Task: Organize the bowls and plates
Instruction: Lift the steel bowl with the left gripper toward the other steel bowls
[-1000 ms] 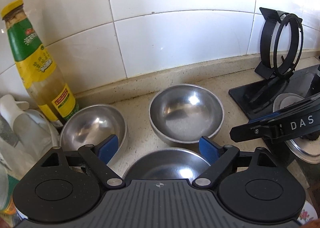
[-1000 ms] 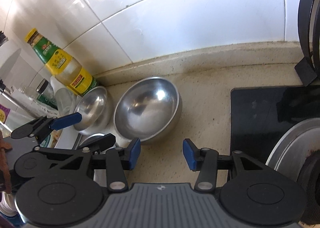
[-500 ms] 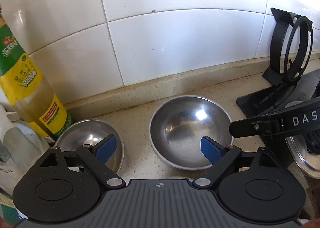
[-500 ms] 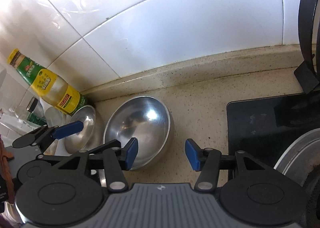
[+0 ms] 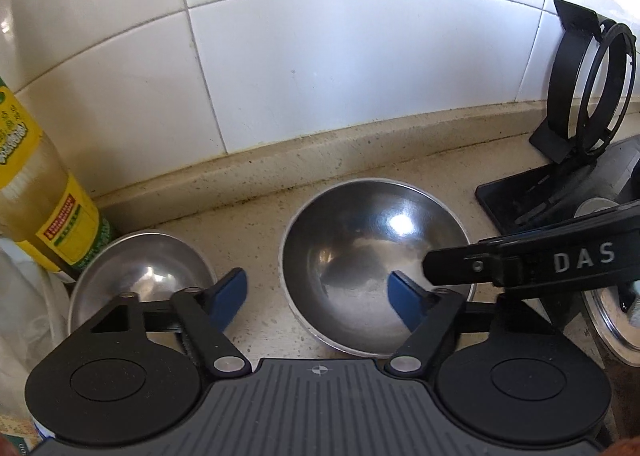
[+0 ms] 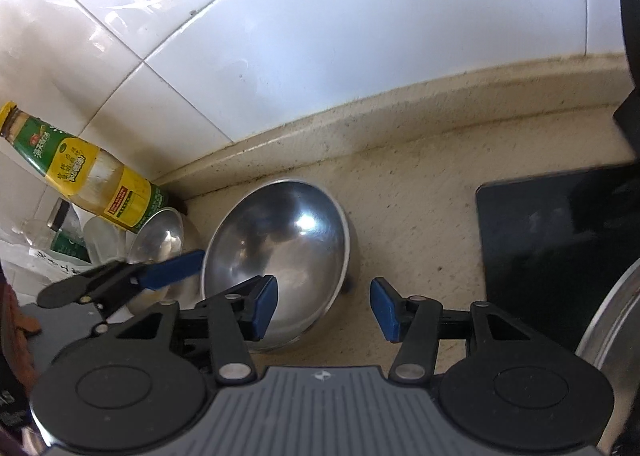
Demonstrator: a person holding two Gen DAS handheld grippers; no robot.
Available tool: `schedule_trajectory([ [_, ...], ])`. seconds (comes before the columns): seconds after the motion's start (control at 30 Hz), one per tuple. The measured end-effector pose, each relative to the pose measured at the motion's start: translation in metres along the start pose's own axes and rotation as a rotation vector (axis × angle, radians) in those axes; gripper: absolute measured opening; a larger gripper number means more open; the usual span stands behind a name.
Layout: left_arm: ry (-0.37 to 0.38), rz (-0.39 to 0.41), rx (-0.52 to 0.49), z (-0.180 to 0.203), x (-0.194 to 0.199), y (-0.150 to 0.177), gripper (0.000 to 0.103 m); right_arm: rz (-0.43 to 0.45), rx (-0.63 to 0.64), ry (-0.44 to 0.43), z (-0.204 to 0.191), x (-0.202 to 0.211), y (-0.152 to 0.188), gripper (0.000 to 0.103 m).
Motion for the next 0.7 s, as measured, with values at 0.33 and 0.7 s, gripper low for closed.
schedule_trajectory([
  [0.33, 0.002, -0.010, -0.039, 0.008, -0.006, 0.004, 0.061, -0.023, -0.048, -0.032, 0.003, -0.008, 0.004, 0.051],
  [0.7, 0.006, 0.007, -0.049, 0.015, -0.003, 0.000, 0.062, -0.017, -0.036, 0.004, 0.006, -0.008, 0.001, 0.051],
])
Point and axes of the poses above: each gripper's, at about its wrist camera, not at the fingertips, and x roughly against the way its jaws point, z to its right, y to its underside, the point moved 5 cm from there along -x, roughly the way its jaws point, and after that the axes turned 8 degrees about -y, right-handed, at the moved point
